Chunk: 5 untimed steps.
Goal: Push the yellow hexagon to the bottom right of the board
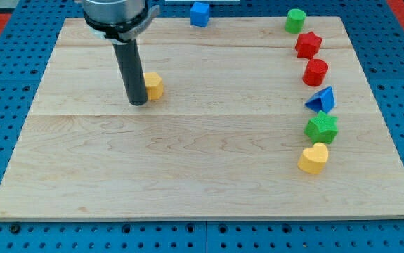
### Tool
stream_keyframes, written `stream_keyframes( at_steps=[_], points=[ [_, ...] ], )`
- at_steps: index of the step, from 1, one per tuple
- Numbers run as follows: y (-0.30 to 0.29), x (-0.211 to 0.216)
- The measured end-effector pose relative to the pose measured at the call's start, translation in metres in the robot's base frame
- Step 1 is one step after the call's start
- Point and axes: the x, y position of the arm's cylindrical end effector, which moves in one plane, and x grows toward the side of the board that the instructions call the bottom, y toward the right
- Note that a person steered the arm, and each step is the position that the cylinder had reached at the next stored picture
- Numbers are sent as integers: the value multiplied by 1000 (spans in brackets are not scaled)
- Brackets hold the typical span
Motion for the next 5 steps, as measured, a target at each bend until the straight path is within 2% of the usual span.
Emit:
stream_keyframes(
  at_steps=[1, 2, 3, 5],
  points=[
    [-7, -7],
    [-32, -50],
    [18, -56],
    [90, 42]
  ],
)
